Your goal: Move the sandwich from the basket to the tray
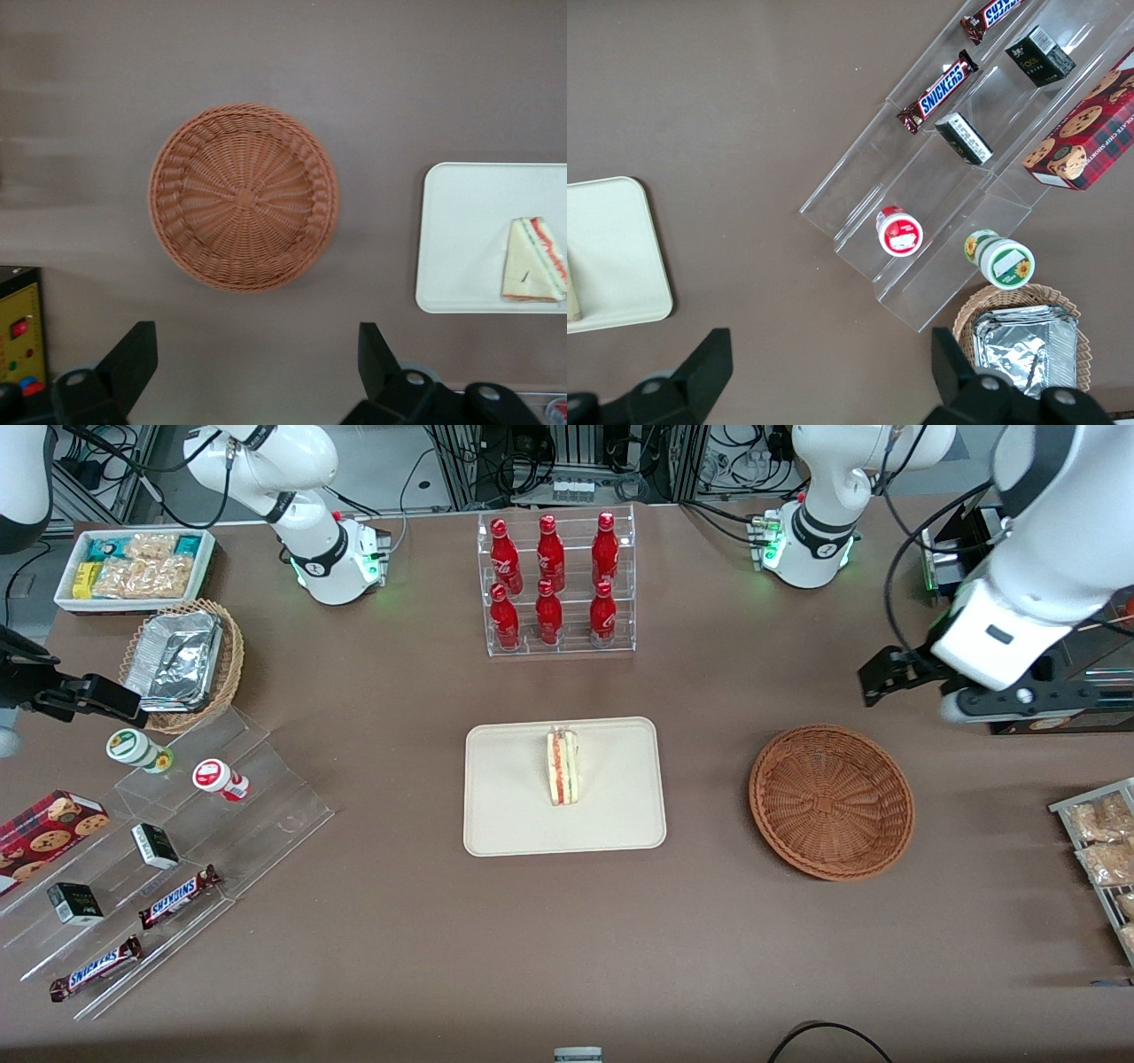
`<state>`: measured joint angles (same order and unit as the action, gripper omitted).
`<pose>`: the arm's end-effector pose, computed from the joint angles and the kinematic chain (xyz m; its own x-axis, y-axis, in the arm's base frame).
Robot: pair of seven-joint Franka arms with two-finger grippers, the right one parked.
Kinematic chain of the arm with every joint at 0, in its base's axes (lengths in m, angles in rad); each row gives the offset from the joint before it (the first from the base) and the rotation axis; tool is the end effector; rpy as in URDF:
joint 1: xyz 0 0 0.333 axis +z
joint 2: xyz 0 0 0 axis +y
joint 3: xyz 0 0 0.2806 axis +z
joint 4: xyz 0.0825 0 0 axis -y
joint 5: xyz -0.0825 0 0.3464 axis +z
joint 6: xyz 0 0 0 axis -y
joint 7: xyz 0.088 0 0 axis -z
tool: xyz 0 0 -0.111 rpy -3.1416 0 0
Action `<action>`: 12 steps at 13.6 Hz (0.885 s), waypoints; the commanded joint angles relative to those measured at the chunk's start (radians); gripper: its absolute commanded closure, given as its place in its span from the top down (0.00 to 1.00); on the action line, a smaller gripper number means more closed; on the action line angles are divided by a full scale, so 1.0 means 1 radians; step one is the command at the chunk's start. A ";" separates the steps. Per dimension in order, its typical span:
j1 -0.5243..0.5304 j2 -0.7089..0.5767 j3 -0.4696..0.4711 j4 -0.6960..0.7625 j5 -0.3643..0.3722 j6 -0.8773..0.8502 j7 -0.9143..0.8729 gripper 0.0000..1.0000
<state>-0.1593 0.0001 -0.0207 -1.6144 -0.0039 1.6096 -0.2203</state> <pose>0.5112 -0.0934 0.5694 0.9992 0.0404 -0.0056 0.0405 -0.9992 0.0027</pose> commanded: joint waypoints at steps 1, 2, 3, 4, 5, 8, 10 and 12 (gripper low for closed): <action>0.069 -0.087 -0.012 -0.099 -0.019 0.004 0.111 1.00; 0.081 -0.104 -0.012 -0.117 -0.019 0.003 0.130 1.00; 0.092 -0.121 -0.007 -0.131 -0.019 0.001 0.143 1.00; 0.096 -0.133 -0.005 -0.139 -0.019 0.000 0.148 1.00; 0.096 -0.137 -0.002 -0.137 -0.018 -0.002 0.148 1.00; 0.095 -0.118 0.013 -0.105 -0.012 -0.004 0.151 1.00; 0.095 -0.089 0.013 -0.056 -0.007 -0.010 0.153 1.00; 0.096 -0.072 0.016 -0.012 -0.011 -0.039 0.188 1.00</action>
<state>-0.0717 -0.1007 -0.0060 -1.6917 -0.0041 1.6088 -0.0797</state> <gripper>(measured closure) 0.000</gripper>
